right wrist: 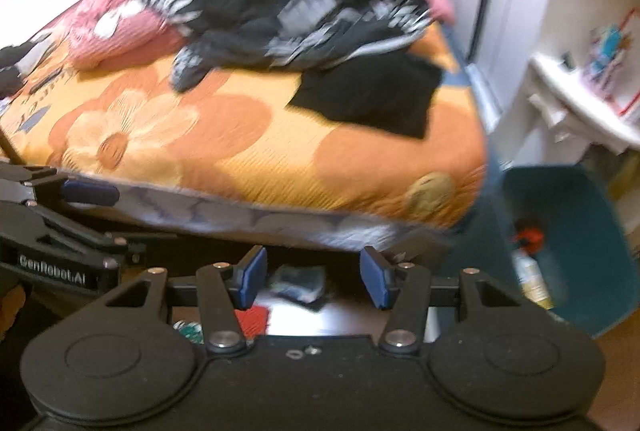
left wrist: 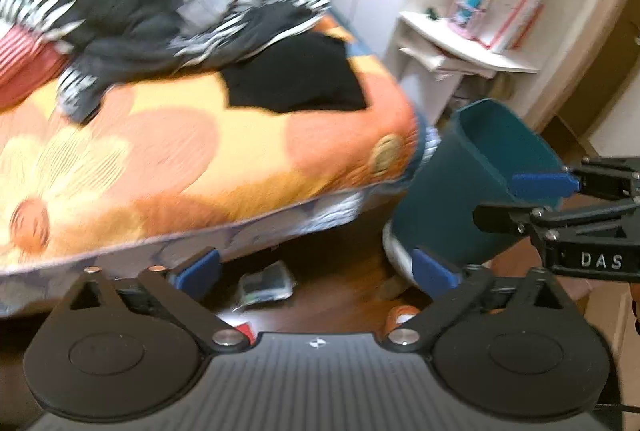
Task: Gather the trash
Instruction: 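Move both tools back down toward the Christmas-print bag and plastic packet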
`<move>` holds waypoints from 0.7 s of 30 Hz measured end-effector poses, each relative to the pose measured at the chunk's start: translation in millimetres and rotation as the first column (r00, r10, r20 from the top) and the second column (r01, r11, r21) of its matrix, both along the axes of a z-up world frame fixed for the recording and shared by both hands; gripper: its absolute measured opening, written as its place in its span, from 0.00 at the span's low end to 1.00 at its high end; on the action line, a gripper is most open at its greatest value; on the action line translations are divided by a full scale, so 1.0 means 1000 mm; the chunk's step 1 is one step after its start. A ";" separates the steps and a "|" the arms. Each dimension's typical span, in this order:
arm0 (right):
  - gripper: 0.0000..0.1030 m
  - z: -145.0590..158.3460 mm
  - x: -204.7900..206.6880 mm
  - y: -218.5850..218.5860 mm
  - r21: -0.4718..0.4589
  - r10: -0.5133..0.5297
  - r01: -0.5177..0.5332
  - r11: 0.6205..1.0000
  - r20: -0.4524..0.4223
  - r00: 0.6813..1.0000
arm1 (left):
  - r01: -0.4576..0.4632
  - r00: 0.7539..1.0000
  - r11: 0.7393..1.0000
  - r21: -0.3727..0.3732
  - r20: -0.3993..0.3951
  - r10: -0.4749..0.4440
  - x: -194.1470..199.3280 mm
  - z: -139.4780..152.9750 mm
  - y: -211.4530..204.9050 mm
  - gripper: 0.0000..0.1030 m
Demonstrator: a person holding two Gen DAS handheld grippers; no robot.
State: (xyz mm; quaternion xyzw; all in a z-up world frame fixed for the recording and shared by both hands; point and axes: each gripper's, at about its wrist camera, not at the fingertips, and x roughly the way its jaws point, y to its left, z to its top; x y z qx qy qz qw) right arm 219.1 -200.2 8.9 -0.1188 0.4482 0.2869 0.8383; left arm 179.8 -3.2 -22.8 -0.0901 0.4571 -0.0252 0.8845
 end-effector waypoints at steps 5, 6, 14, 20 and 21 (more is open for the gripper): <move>0.51 -0.065 0.004 0.036 0.010 0.008 -0.007 1.000 -0.130 0.992 | -0.099 0.990 0.995 -0.009 -0.098 0.098 -0.005 -0.049 0.042 1.00; 0.51 -0.078 0.006 0.041 0.010 0.005 -0.003 1.000 -0.153 0.988 | -0.118 0.986 0.993 -0.008 -0.120 0.116 -0.004 -0.061 0.049 1.00; 0.51 -0.176 0.032 0.060 -0.042 -0.075 0.065 0.997 -0.301 0.951 | -0.180 0.925 0.982 0.062 -0.329 0.190 0.007 -0.170 0.078 1.00; 0.51 -0.230 0.052 0.069 -0.062 -0.056 0.036 0.997 -0.341 0.938 | -0.243 0.821 0.966 0.085 -0.512 0.252 0.003 -0.255 0.080 1.00; 0.51 -0.238 0.057 0.071 -0.067 -0.057 0.035 0.997 -0.347 0.936 | -0.265 0.798 0.960 0.089 -0.540 0.270 0.002 -0.268 0.081 1.00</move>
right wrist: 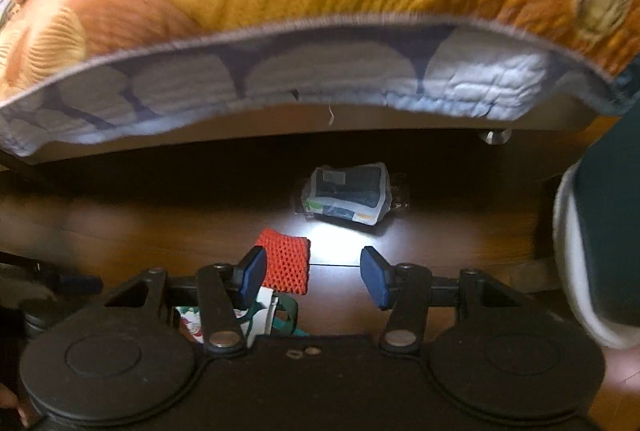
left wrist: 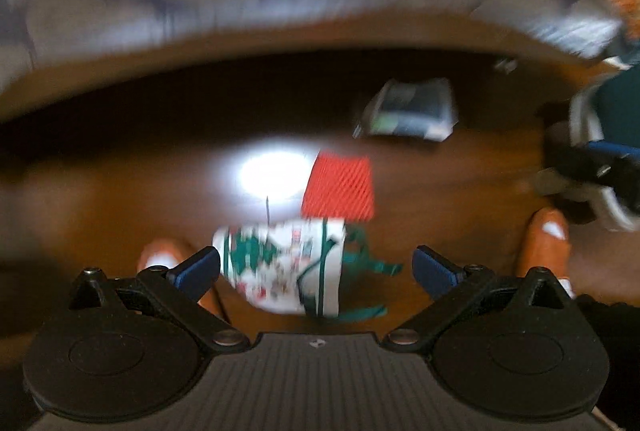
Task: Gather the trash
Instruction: 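Move both tools back down toward the Christmas-print bag and plastic packet, then grasp the Christmas-print bag with the left tool while the right tool grasps the clear plastic packet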
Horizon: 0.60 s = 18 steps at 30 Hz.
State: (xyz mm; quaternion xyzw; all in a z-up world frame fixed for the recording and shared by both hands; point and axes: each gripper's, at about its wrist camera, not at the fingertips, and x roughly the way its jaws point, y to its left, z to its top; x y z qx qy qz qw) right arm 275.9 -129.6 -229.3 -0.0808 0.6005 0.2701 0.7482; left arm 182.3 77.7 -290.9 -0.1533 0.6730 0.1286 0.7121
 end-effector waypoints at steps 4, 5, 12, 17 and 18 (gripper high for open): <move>0.51 -0.030 0.018 0.007 -0.012 0.008 -0.008 1.000 0.005 1.000 | -0.119 0.985 0.993 0.003 -0.126 0.118 -0.003 -0.053 0.011 1.00; 0.51 -0.037 0.023 0.009 -0.013 0.012 -0.012 1.000 0.010 1.000 | -0.154 0.975 0.988 0.006 -0.161 0.153 -0.005 -0.067 0.017 0.99; 0.51 -0.089 0.046 0.021 -0.034 0.104 -0.104 0.994 0.015 0.994 | -0.301 0.895 0.954 0.006 -0.344 0.285 -0.025 -0.143 0.041 0.99; 0.51 -0.128 0.070 0.027 -0.068 0.078 -0.078 0.995 0.006 0.997 | -0.408 0.840 0.912 -0.036 -0.407 0.359 -0.036 -0.183 0.051 0.99; 0.51 -0.137 0.075 0.026 -0.075 0.076 -0.076 0.994 -0.001 0.997 | -0.423 0.831 0.905 -0.048 -0.420 0.366 -0.037 -0.192 0.052 0.99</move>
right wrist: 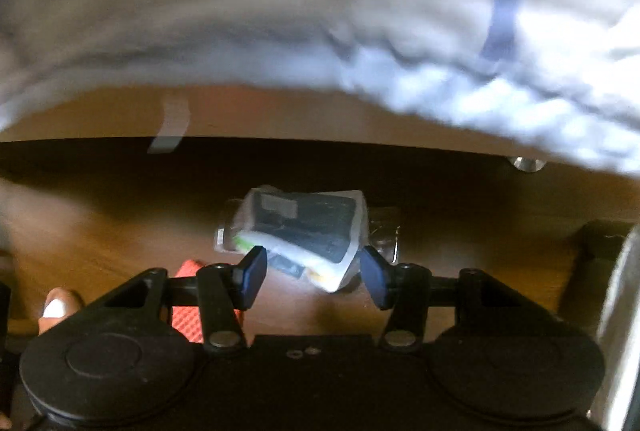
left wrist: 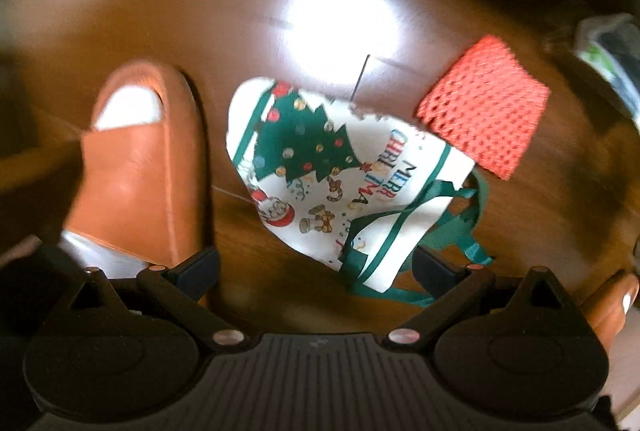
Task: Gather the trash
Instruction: 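Grasp the Christmas-print bag with the left tool while the right tool grasps the clear plastic packet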
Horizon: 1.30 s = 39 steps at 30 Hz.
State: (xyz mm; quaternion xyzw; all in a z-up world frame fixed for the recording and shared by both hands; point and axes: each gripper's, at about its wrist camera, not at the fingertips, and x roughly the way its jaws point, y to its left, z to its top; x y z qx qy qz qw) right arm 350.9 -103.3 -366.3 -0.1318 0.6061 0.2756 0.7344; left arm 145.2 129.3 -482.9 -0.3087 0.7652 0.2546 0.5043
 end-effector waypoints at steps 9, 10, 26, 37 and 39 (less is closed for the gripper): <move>0.51 -0.049 0.014 0.011 -0.023 0.056 -0.056 0.998 0.000 0.998 | 0.166 0.985 0.986 -0.033 -0.043 -0.167 -0.006 -0.050 -0.019 0.99; 0.51 -0.053 0.015 0.013 -0.024 0.062 -0.062 0.998 -0.003 0.998 | 0.176 0.983 0.984 -0.039 -0.050 -0.178 -0.006 -0.056 -0.022 0.99; 0.44 -0.083 0.021 0.024 -0.029 0.074 -0.075 0.997 -0.044 0.996 | 0.337 0.941 0.940 -0.049 -0.003 -0.338 0.023 -0.080 -0.053 0.91; 0.02 -0.051 0.012 0.010 -0.001 0.055 -0.055 0.998 -0.021 0.998 | 0.315 0.944 0.948 -0.048 0.117 -0.308 0.049 -0.057 -0.061 0.13; 0.02 -0.038 0.007 0.007 0.011 0.046 -0.046 0.999 -0.022 0.999 | 0.299 0.947 0.952 -0.064 0.144 -0.288 0.051 -0.052 -0.057 0.10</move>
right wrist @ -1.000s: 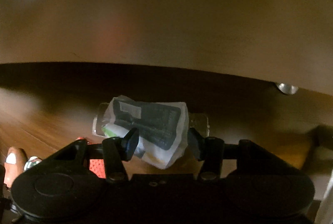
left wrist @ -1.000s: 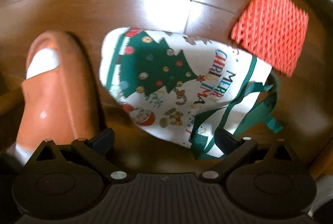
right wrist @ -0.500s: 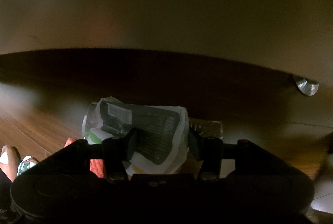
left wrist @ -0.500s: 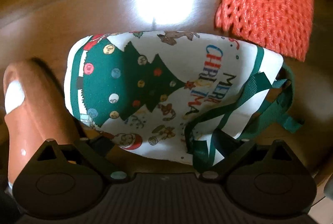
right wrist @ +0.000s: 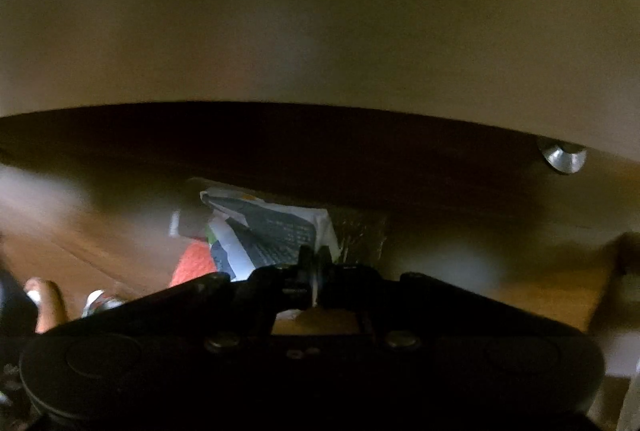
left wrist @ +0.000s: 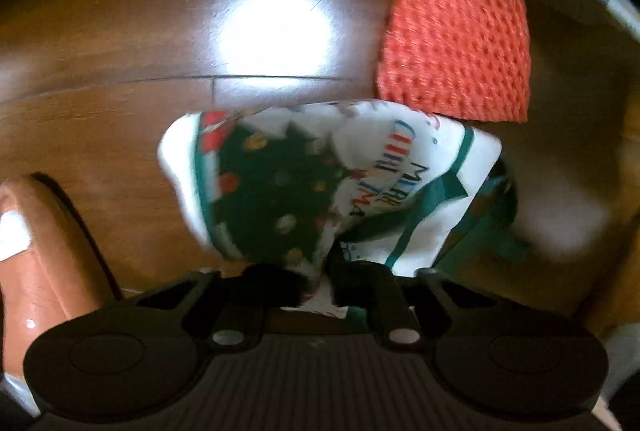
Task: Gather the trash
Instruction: 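Grasp the Christmas-print bag with the left tool while the right tool grasps the clear plastic packet, then carry the Christmas bag and plastic packet up over the wastebasket with both tools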
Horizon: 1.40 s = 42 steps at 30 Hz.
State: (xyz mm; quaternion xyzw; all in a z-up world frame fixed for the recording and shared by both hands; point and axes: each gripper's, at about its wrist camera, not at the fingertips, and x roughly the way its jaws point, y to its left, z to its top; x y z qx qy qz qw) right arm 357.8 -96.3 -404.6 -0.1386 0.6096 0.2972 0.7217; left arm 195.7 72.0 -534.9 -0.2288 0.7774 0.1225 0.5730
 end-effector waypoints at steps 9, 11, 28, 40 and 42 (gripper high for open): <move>0.02 0.076 -0.020 -0.007 -0.005 -0.020 0.020 1.000 -0.009 1.000 | -0.082 0.997 0.996 0.025 0.009 0.082 -0.007 0.035 0.018 0.10; 0.02 0.092 -0.020 -0.009 -0.009 -0.047 0.047 0.999 -0.028 0.999 | -0.071 0.997 0.997 0.024 0.026 0.071 -0.007 0.041 0.017 0.10; 0.02 0.251 -0.082 -0.069 0.147 -0.266 0.257 0.955 0.040 0.963 | -0.003 0.982 1.000 0.020 0.188 -0.001 0.011 0.181 0.029 0.06; 0.02 0.349 -0.127 -0.149 0.280 -0.394 0.338 0.899 0.177 0.902 | 0.019 0.905 0.999 0.039 0.424 -0.034 -0.004 0.318 -0.023 0.06; 0.02 0.360 -0.131 -0.167 0.296 -0.417 0.351 0.888 0.197 0.887 | 0.028 0.883 0.998 0.050 0.467 -0.048 -0.002 0.344 -0.033 0.06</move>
